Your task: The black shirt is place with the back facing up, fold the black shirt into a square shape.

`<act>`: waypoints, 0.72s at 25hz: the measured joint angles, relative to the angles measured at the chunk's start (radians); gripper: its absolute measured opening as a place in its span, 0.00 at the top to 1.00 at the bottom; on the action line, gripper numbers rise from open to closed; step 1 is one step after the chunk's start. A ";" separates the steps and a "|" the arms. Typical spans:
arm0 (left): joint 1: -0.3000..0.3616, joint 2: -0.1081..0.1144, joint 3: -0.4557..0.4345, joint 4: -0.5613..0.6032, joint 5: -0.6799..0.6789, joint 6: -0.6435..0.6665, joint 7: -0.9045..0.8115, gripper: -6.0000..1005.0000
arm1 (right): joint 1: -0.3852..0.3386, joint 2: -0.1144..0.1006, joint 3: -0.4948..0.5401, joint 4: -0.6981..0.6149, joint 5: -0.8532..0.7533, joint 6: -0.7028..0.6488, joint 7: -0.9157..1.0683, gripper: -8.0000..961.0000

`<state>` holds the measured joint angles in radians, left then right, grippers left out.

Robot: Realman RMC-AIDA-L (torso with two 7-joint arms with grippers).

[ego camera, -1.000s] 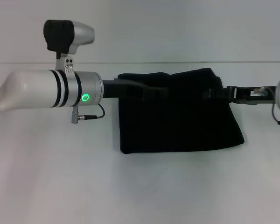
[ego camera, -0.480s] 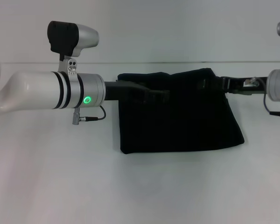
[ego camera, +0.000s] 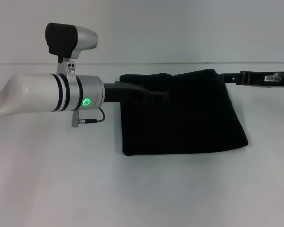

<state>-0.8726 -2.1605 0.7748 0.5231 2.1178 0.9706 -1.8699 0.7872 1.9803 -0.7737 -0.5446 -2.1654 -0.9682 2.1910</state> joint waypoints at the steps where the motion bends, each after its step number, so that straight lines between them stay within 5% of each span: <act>1: 0.001 0.000 0.000 0.000 0.000 -0.002 0.001 0.10 | 0.002 0.001 0.000 0.000 0.001 -0.009 -0.023 0.09; 7: 0.011 0.000 0.000 -0.001 0.001 -0.004 0.021 0.10 | 0.025 0.022 -0.002 0.032 0.012 -0.033 -0.182 0.10; 13: 0.017 -0.001 0.000 -0.007 0.001 -0.002 0.026 0.10 | 0.050 0.039 -0.094 0.115 0.008 0.098 -0.234 0.34; 15: 0.020 -0.001 0.000 -0.008 0.002 0.001 0.026 0.10 | 0.052 0.041 -0.113 0.123 0.008 0.122 -0.235 0.60; 18: 0.024 -0.001 0.000 -0.008 0.002 0.003 0.026 0.10 | 0.049 0.049 -0.161 0.132 0.008 0.178 -0.235 0.70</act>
<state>-0.8484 -2.1614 0.7746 0.5153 2.1194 0.9740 -1.8437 0.8366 2.0295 -0.9349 -0.4128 -2.1570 -0.7903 1.9559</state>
